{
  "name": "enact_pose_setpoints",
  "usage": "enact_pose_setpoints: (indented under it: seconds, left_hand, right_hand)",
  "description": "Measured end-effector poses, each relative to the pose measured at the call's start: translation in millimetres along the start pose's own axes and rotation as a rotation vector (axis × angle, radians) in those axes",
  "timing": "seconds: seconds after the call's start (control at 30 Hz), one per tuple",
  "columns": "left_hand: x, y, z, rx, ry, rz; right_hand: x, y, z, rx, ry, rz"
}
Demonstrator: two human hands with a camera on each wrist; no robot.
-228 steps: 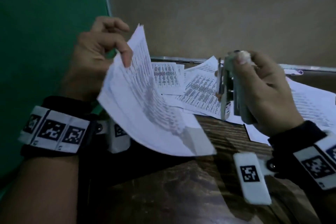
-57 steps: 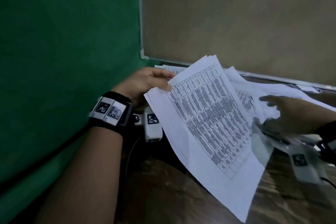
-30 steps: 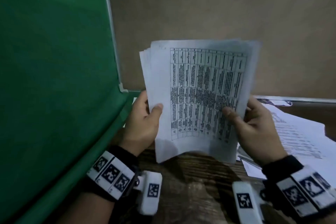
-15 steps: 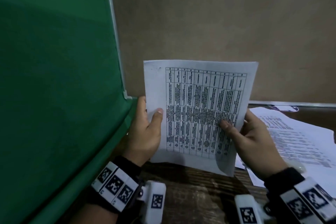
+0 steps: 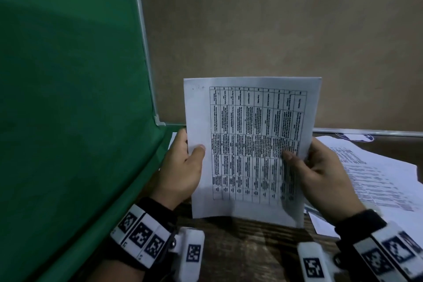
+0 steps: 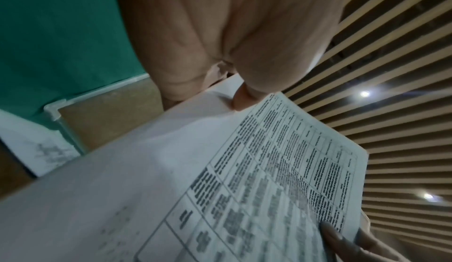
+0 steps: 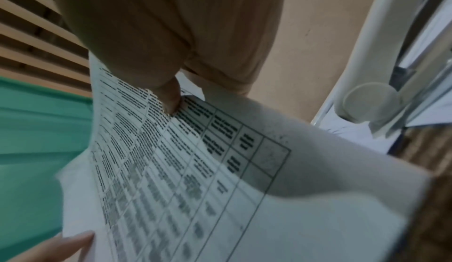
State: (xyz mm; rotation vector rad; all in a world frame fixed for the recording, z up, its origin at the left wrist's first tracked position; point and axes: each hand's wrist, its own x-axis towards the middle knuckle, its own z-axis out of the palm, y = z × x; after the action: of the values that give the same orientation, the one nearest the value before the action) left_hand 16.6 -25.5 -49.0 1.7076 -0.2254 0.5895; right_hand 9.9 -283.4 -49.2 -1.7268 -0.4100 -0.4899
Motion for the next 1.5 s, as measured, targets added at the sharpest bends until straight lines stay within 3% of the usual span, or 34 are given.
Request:
enact_pose_setpoints:
  seconds: [0.13,0.23,0.33,0.47,0.67,0.87,0.93,1.07,1.2,1.27,1.37,1.43,1.5]
  left_hand:
    - [3.6,9.1,-8.0,-0.142,0.156,0.001]
    - [6.3,9.9,-19.5,-0.251,0.292,-0.077]
    - [10.0,4.7,-25.5,-0.308,0.316,-0.180]
    - [11.7,0.9,-26.5,-0.321,0.308,-0.191]
    - [11.2,3.2,-27.2,-0.410,0.354,-0.226]
    - [18.3,-1.5,-34.8,-0.698,0.332,-0.384]
    - [21.0,-8.9,-39.2,-0.583,0.289,-0.387]
    - [5.0,-4.6,-17.8,-0.376,-0.051,-0.402]
    - [-4.8,-5.0,-3.9,-0.277,-0.059,-0.320]
    - [-3.1,-9.7,-7.0,-0.250,-0.046,-0.319]
    - [-1.8,-16.3,-13.5,-0.150,-0.051,-0.326]
    - [-1.2,-19.3,-14.7,-0.099,-0.061,-0.325]
    - [0.8,-22.5,-15.4,-0.072,-0.064,-0.337]
  right_hand:
    - [-0.2,2.1,-8.1,0.002,-0.135,0.117]
    - [-2.7,0.0,-12.4,-0.089,-0.253,0.207]
    - [-2.7,0.9,-13.9,-0.152,-0.291,0.225]
    - [-2.1,8.8,-14.1,-0.211,-0.332,0.180]
    - [-2.3,11.9,-13.8,-0.062,-0.332,0.189]
    - [-4.4,10.1,-16.8,-0.046,-0.279,0.255]
    - [-4.1,14.5,-18.8,-0.016,-0.227,0.283]
    - [-1.8,17.7,-14.4,0.100,-0.122,0.334]
    - [-2.8,17.6,-11.8,0.060,-0.149,0.375]
    - [1.0,14.7,-18.2,-0.093,-0.134,0.355]
    - [8.5,9.8,-42.9,-0.715,-0.083,0.329]
    - [10.5,6.5,-60.6,-1.066,-0.256,0.483]
    - [13.4,10.6,-70.4,-1.268,-0.504,0.658]
